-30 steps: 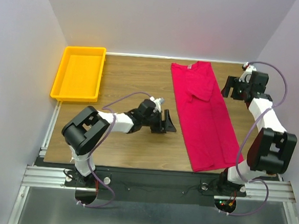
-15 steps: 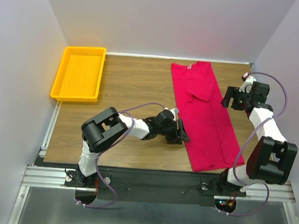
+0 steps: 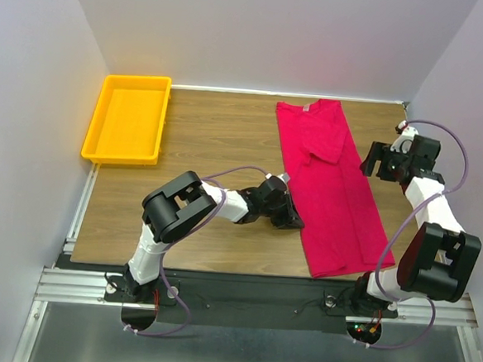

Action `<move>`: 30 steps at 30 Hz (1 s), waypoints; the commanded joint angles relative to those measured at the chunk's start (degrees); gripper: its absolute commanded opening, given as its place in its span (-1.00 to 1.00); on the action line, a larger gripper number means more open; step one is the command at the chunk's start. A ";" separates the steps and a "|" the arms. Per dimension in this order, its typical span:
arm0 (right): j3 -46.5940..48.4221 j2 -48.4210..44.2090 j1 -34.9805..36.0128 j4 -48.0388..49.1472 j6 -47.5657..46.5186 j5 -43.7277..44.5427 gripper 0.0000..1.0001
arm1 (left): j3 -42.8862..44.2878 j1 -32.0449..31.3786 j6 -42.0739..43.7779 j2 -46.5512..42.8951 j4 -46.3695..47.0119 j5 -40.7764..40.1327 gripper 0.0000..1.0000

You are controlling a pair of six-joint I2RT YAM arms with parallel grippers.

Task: Fold and stack the t-shirts
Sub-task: Fold the tshirt

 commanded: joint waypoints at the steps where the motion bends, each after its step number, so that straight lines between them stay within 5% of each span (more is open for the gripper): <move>1: 0.07 -2.29 -0.76 2.67 0.60 -1.59 0.79 | 0.37 -0.17 2.63 1.11 -5.06 -3.64 -0.67; 2: 0.06 -2.37 -0.84 2.67 0.52 -1.77 0.79 | 0.29 -0.17 2.99 1.11 -5.41 -3.73 -1.00; 11: -0.37 -3.17 -1.20 2.76 0.43 -2.38 0.79 | -5.86 4.13 8.78 -4.60 -7.96 -4.09 -1.00; 18: -0.73 -3.52 -1.20 2.67 -0.71 -3.17 0.79 | -12.81 13.79 17.39 -9.44 -10.15 0.65 -1.00; 30: -2.04 -4.75 -1.20 -1.01 -11.78 -14.06 0.80 | -10.35 15.74 29.43 -10.67 -18.68 1.80 -1.00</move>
